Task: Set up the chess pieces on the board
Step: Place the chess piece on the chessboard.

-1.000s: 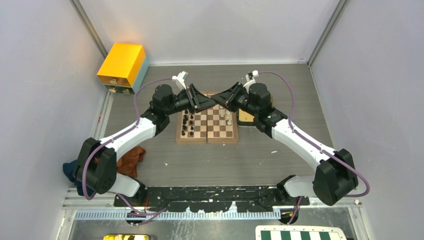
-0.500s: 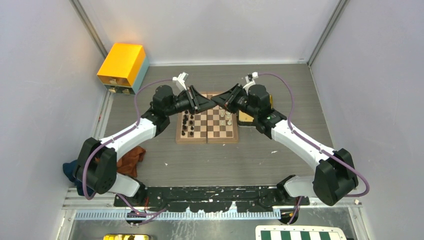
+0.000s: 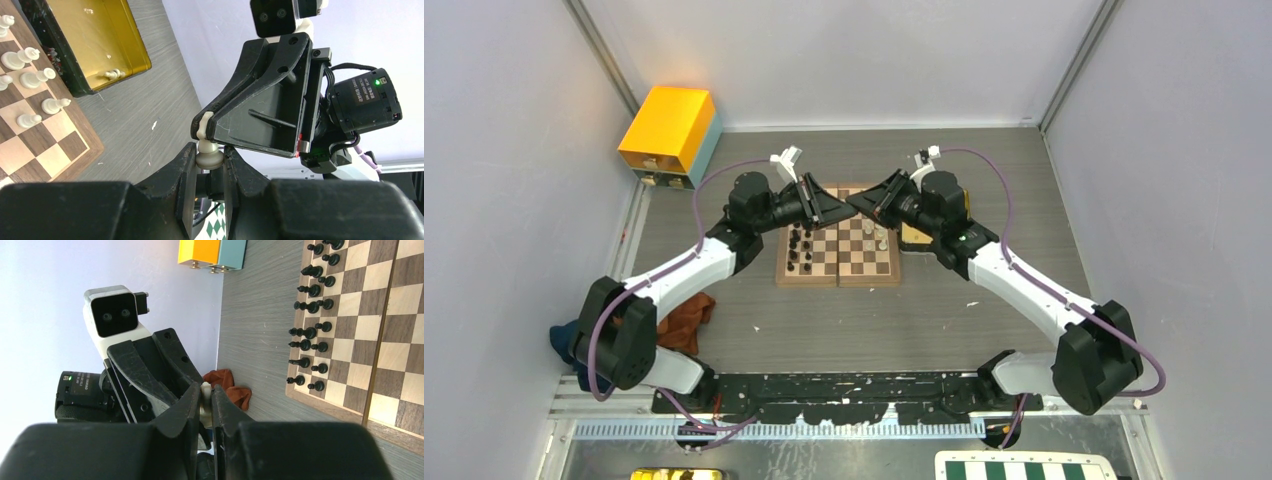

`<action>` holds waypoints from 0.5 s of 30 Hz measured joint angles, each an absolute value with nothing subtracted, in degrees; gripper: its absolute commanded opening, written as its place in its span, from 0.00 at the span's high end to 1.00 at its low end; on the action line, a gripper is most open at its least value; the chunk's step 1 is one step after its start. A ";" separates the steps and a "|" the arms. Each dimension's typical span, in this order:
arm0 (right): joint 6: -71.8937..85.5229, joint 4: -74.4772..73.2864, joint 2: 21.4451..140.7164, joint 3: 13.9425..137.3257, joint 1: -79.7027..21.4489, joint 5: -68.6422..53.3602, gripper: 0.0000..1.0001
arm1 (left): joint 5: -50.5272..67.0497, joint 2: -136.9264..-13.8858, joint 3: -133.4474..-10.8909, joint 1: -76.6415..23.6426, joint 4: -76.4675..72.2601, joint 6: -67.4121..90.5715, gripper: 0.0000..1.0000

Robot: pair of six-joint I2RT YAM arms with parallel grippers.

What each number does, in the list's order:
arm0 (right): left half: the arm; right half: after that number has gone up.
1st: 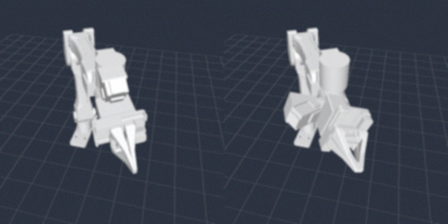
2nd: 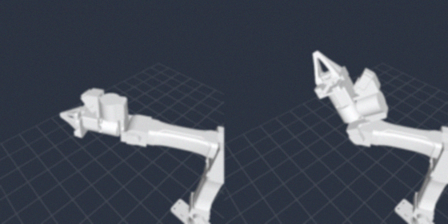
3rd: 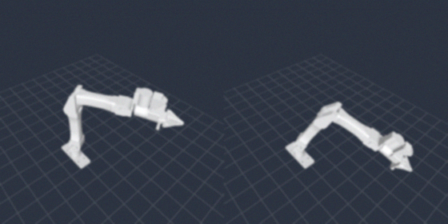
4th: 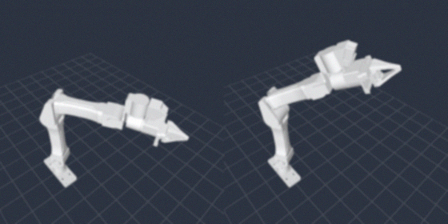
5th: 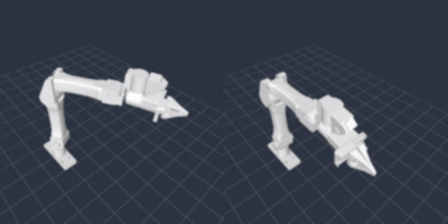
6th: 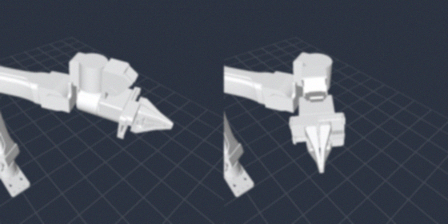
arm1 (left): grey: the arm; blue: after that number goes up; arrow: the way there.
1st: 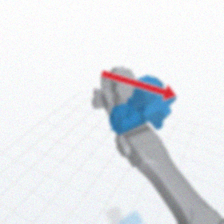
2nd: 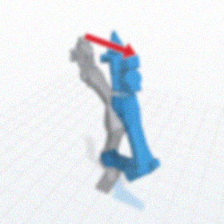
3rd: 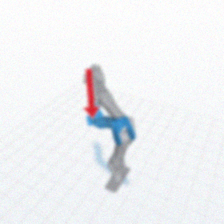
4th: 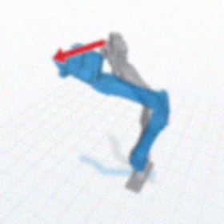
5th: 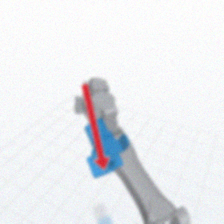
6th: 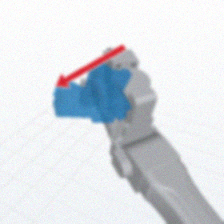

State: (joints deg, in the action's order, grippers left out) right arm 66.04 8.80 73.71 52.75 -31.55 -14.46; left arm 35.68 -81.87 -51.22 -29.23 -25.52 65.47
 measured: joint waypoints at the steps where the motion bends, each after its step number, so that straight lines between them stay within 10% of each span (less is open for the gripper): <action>1: 65.93 8.71 73.54 52.75 -31.64 -14.48 0.77 | 35.94 -81.73 -51.22 -29.23 -25.50 65.32 0.97; 15: 64.79 7.68 72.86 52.75 -32.10 -15.86 0.61 | 37.76 -80.93 -51.22 -29.12 -23.22 61.82 1.00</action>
